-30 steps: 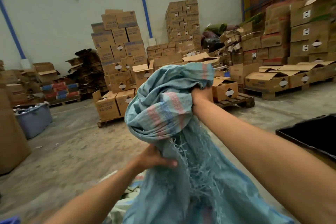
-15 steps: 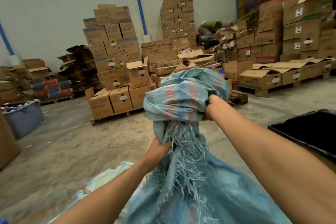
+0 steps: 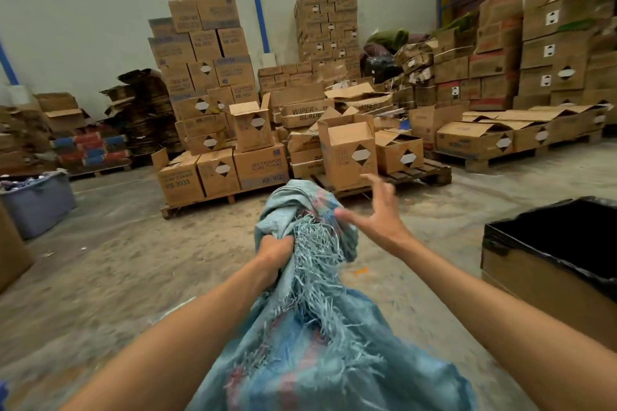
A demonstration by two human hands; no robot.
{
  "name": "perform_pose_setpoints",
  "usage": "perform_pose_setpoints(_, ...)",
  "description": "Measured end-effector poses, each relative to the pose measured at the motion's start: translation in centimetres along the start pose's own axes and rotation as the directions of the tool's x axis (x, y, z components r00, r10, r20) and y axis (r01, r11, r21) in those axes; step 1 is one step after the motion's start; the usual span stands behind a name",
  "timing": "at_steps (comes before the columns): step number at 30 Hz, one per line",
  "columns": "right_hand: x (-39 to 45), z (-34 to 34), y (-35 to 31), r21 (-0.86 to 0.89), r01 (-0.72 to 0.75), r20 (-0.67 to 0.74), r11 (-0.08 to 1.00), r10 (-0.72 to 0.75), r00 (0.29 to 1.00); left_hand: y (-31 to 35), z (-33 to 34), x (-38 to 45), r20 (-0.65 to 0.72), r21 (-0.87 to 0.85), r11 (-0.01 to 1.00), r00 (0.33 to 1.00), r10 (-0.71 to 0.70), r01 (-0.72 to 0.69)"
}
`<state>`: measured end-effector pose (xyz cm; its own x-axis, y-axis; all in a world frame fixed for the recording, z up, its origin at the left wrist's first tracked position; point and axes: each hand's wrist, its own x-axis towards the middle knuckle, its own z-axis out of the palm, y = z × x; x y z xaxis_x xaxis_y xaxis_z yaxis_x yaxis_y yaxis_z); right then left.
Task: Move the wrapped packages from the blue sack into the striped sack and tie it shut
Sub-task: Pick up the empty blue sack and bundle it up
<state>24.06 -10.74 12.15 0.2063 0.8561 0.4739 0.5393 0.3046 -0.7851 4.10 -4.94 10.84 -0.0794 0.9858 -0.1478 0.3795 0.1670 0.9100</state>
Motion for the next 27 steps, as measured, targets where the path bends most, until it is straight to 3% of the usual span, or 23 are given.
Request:
perform_pose_setpoints(2,-1.9,1.1,-0.4,-0.039,0.132,0.327,0.99,-0.112,0.938,0.3,0.1,0.1,-0.024,-0.035,0.999,1.0,0.009,-0.01)
perform_pose_setpoints(5,-5.0,4.0,0.4,-0.122,0.116,0.638,0.986,-0.011,0.77,0.9,0.2,-0.1,-0.027,-0.125,0.992,0.999,0.031,-0.034)
perform_pose_setpoints(6,-5.9,5.0,0.8,-0.165,0.096,0.634,0.982,0.031,0.773,1.3,0.1,-0.3,-0.009,-0.171,0.985,1.0,0.016,-0.017)
perform_pose_setpoints(7,-6.7,6.1,1.3,-0.223,0.088,0.567,0.971,0.055,0.822,1.5,0.0,-0.4,0.04,-0.205,0.978,0.999,-0.016,0.024)
perform_pose_setpoints(9,-7.2,7.5,2.3,-0.302,0.07,0.328,0.951,0.034,0.944,2.1,-0.6,-1.0,0.193,-0.234,0.965,0.978,-0.077,0.122)
perform_pose_setpoints(11,-6.7,8.0,3.2,-0.332,0.033,0.145,0.943,0.016,0.989,2.1,-1.3,-1.3,0.3,-0.179,0.971,0.949,-0.101,0.16)
perform_pose_setpoints(15,-5.4,8.3,4.0,-0.361,0.057,-0.11,0.931,-0.103,0.989,2.5,-2.6,-1.8,0.374,-0.071,0.987,0.921,-0.105,0.141)
perform_pose_setpoints(19,-4.5,8.4,2.8,-0.381,0.124,-0.369,0.916,-0.274,0.888,2.8,-3.1,-0.3,0.373,0.096,0.993,0.923,-0.095,0.063)
perform_pose_setpoints(21,-3.8,8.1,2.4,-0.391,0.078,-0.346,0.917,-0.225,0.911,3.6,-3.4,-1.6,0.374,0.212,0.977,0.92,-0.115,0.036)
perform_pose_setpoints(24,-2.8,8.2,2.3,-0.463,0.011,-0.151,0.886,-0.091,0.984,4.3,-3.4,-3.3,0.411,0.315,0.949,0.901,-0.138,0.002)
perform_pose_setpoints(27,-3.0,8.0,2.6,-0.464,0.065,-0.028,0.883,-0.088,0.996,4.4,-3.6,-3.8,0.484,0.423,0.903,0.86,-0.16,-0.07)
